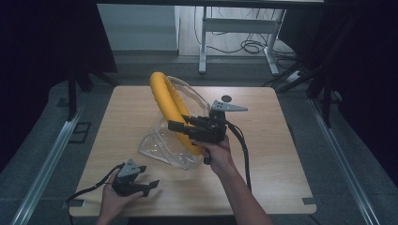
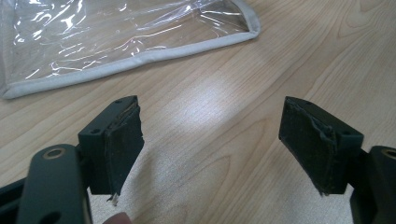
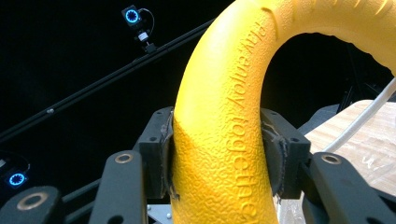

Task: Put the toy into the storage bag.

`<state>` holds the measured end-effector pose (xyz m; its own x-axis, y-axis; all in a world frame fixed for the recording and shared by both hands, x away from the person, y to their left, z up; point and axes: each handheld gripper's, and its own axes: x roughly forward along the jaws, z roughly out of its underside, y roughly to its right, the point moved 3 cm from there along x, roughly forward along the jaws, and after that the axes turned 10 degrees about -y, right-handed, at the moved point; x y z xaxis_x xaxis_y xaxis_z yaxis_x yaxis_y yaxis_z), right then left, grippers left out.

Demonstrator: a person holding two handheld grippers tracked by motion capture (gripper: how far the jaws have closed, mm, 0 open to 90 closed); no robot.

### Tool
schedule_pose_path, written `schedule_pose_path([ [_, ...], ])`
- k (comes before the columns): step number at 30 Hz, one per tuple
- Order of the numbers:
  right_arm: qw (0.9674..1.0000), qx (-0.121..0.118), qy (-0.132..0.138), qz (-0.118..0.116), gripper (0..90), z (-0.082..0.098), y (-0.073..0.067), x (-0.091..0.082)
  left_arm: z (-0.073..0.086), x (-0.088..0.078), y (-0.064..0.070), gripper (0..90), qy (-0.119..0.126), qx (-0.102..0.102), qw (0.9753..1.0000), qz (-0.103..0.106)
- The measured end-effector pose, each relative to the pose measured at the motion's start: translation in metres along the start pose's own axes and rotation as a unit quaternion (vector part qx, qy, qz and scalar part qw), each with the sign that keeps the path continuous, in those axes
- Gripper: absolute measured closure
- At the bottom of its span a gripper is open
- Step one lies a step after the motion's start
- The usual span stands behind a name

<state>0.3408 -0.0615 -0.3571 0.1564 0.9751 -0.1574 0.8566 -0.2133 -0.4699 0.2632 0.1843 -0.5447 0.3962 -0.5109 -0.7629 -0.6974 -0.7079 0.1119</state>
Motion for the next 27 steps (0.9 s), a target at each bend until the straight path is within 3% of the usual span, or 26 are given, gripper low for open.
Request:
schedule_pose_path([
  [8, 0.9992, 0.039, 0.004, 0.006, 50.3, 0.011, 0.015, 0.002, 0.000, 0.001, 0.000, 21.5, -0.001, 0.000, 1.0000, 0.000],
  [19, 0.9981, 0.060, 0.011, 0.009, 50.2, 0.018, 0.030, 0.011, 0.000, 0.000, 0.000, 21.4, 0.000, -0.001, 1.0000, 0.001],
  [27, 0.9970, 0.075, -0.006, 0.014, 49.7, 0.020, 0.038, 0.015, 0.000, 0.001, 0.000, 21.4, 0.000, -0.001, 1.0000, 0.002],
])
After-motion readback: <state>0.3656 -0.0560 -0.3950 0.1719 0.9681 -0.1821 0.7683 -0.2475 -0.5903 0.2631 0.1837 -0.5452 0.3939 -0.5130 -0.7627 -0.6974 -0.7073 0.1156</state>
